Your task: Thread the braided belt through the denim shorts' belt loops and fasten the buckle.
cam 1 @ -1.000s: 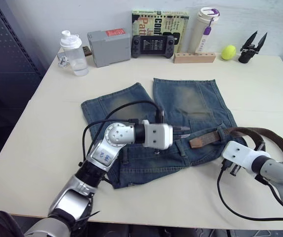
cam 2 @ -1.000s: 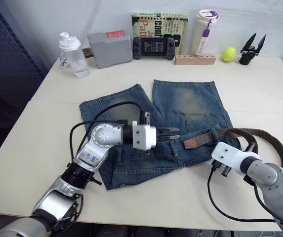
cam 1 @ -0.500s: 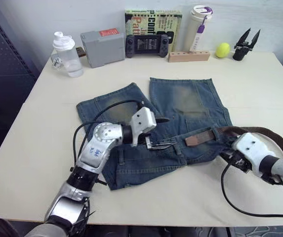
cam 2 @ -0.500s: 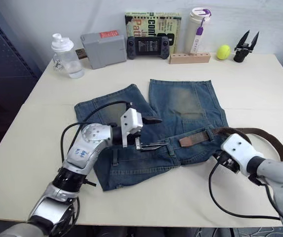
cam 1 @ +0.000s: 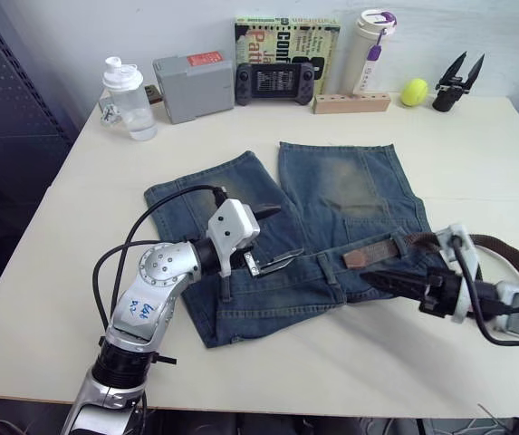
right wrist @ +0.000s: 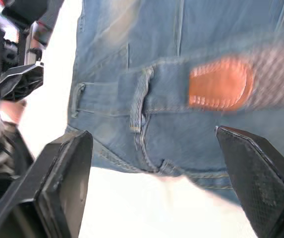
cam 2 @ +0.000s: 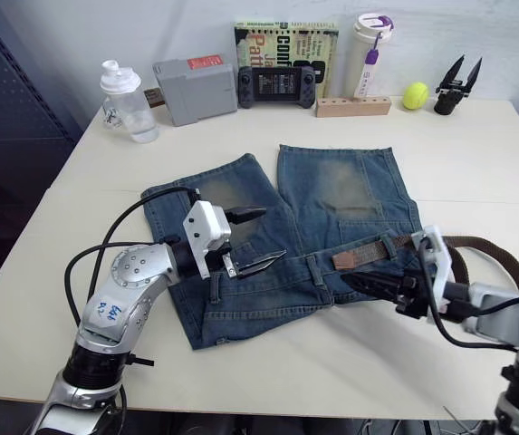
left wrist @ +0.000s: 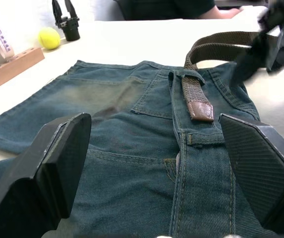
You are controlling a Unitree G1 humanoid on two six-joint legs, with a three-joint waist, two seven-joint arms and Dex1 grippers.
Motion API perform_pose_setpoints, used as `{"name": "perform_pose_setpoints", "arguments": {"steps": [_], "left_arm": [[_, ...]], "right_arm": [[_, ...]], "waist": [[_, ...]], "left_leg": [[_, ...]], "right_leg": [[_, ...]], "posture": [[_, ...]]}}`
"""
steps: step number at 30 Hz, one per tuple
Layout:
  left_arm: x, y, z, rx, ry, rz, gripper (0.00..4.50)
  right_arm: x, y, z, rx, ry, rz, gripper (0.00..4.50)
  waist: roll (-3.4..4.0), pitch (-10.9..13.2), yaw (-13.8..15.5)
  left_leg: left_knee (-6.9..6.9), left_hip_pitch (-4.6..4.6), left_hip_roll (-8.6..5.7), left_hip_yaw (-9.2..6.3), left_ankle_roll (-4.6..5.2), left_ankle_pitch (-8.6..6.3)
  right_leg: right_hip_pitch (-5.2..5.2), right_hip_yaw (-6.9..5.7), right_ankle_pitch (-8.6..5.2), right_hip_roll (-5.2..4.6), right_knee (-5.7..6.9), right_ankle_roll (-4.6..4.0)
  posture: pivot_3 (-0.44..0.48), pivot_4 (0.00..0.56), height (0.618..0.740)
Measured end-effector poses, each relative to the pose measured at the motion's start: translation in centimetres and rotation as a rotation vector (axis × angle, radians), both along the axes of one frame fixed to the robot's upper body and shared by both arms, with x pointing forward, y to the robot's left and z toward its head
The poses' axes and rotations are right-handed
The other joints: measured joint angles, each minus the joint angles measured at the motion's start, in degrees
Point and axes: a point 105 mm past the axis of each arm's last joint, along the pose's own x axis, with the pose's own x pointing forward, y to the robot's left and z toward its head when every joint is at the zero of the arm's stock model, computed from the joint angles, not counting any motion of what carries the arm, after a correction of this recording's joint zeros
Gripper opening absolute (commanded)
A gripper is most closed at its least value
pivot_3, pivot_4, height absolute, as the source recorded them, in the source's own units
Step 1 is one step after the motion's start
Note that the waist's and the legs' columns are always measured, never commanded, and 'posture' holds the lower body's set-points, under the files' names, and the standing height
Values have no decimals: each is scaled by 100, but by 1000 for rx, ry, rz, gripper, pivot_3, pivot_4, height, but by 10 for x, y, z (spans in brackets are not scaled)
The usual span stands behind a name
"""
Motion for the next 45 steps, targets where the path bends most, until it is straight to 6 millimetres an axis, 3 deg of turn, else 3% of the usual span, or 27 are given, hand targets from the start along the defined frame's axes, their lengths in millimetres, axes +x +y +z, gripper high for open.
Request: {"name": "perform_pose_setpoints", "arguments": {"steps": [8, 14, 22, 25, 32, 45], "left_arm": [[1, 0, 0, -4, 7, 8, 4500], [1, -1, 3, -8, -1, 3, 4500], [1, -1, 4, -14, 2, -3, 4500], [1, -1, 4, -15, 3, -4, 4500], [0, -1, 4, -17, 5, -9, 4500], [0, 0, 4, -10, 5, -8, 4500]], "right_arm": [[20, 10, -18, 213, 157, -292, 4195], [39, 1, -17, 339, 245, -546, 4195], [44, -12, -14, 373, 264, -687, 4195], [46, -13, -15, 408, 278, -725, 3470], [50, -17, -17, 454, 302, -787, 184], [52, -4, -10, 519, 264, -740, 84]], "waist": [[6, -2, -44], [6, -3, -86], [8, -4, -111], [8, -4, -127], [9, -3, -164], [11, -2, -159]], "left_leg": [[-11, -3, -8, 59, -5, 1], [-12, -1, -1, 67, -8, 1], [-15, -9, 10, 70, -7, 1], [-15, -16, 9, 71, -7, 1], [-21, -21, 9, 74, -7, 1], [-22, -21, 13, 71, -6, 1]], "right_leg": [[-20, -1, 0, 12, 3, 0], [-22, 6, 0, 21, 3, 0], [-38, 15, 0, 21, 4, 0], [-51, 20, 0, 21, 7, 0], [-67, 29, 0, 23, 9, 0], [-69, 33, 0, 23, 9, 0]], "posture": [[0, 150, 726], [0, 150, 726], [0, 150, 726], [0, 150, 726], [0, 150, 726], [0, 150, 726]]}}
